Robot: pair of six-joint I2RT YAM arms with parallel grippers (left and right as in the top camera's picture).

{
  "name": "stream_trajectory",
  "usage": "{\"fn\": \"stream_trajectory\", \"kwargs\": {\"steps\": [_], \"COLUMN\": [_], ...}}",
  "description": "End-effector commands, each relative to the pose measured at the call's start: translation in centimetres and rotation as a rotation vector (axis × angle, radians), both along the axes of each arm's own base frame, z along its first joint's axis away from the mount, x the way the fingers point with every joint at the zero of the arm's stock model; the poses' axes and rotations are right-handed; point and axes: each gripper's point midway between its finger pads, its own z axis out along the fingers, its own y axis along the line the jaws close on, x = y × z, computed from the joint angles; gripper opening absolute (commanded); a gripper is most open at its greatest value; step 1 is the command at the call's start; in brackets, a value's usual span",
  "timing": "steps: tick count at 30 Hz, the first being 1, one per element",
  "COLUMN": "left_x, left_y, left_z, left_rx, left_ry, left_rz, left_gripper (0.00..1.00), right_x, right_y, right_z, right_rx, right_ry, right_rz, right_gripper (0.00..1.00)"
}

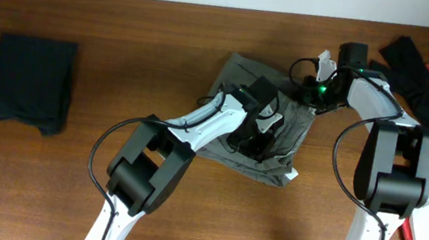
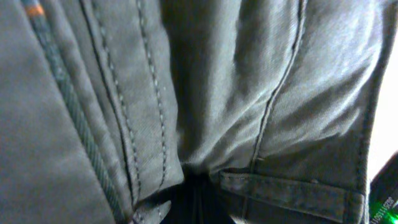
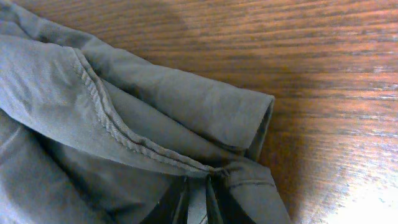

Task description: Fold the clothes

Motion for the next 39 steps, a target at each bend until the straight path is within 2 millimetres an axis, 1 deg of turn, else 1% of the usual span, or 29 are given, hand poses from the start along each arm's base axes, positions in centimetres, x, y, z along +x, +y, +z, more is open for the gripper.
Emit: {"fn": "stream_trajectory", "kwargs": {"steps": [1,2,4,6,7,10,12,14,16,18,20,22,24,30,33,36,39], "left_x": [-2.4,-2.4,-2.1,-1.5,-1.1,0.2,0.7,0.9,0.8,0.5,0.0,-0.5,-0.8,-1.9,-2.1,-2.2,-2.4], "left_y": [1.6,1.6,1.3,0.8,0.5,-0.3,-0.7,-0.8,-0.8,-1.0,-1.4,-1.9,-2.5,-4.5,-5.0,-5.0,-4.8], "left_z": [-3.8,-3.8,-3.2,-1.9,-1.0,2.9,5.8,7.9,9.2,9.4,9.3,9.1,9.1,9.0,8.4,7.0,4.9], "left_rx": [0.080,0.078,0.069,0.046,0.032,-0.028,-0.073,-0.102,-0.117,-0.121,-0.126,-0.131,-0.139,-0.169,-0.165,-0.150,-0.120], "left_ry": [0.067,0.066,0.055,0.027,0.010,-0.065,-0.120,-0.156,-0.173,-0.173,-0.162,-0.157,-0.163,-0.191,-0.189,-0.173,-0.138], "left_rz": [-0.030,-0.030,-0.030,-0.031,-0.032,-0.032,-0.030,-0.030,-0.030,-0.037,-0.048,-0.062,-0.075,-0.121,-0.131,-0.134,-0.134], "left_gripper": [0.00,0.00,0.00,0.00,0.00,0.00,0.00,0.00,0.00,0.00,0.00,0.00,0.00,0.00,0.00,0.00,0.00], "right_x": [-0.8,-0.8,-0.5,0.2,0.6,1.4,1.3,0.4,-1.1,-2.7,-4.2,-5.2,-5.7,-5.7,-5.7,-5.5,-5.6], "right_y": [0.0,0.0,0.4,0.9,1.2,1.3,0.9,0.6,0.5,0.3,-0.1,-0.6,-0.9,-0.8,-0.8,-0.9,-0.9], "right_z": [-0.9,-0.9,-0.1,1.9,3.3,7.9,10.6,12.2,12.7,12.3,11.3,10.0,8.8,5.1,3.6,2.3,1.2], "right_rx": [-0.009,-0.008,0.016,0.066,0.096,0.151,0.156,0.158,0.151,0.144,0.126,0.096,0.073,0.073,0.070,0.072,0.074], "right_ry": [0.020,0.018,0.004,-0.017,-0.032,-0.066,-0.067,-0.034,0.017,0.067,0.136,0.183,0.205,0.189,0.169,0.154,0.146], "right_rz": [-0.006,-0.006,0.002,0.020,0.029,0.038,0.029,0.021,0.044,0.080,0.080,0.072,0.067,0.068,0.068,0.044,0.032], "right_gripper": [0.17,0.17,0.18,0.20,0.21,0.22,0.20,0.17,0.04,0.04,0.04,0.04,0.04,0.04,0.04,0.04,0.04]}}
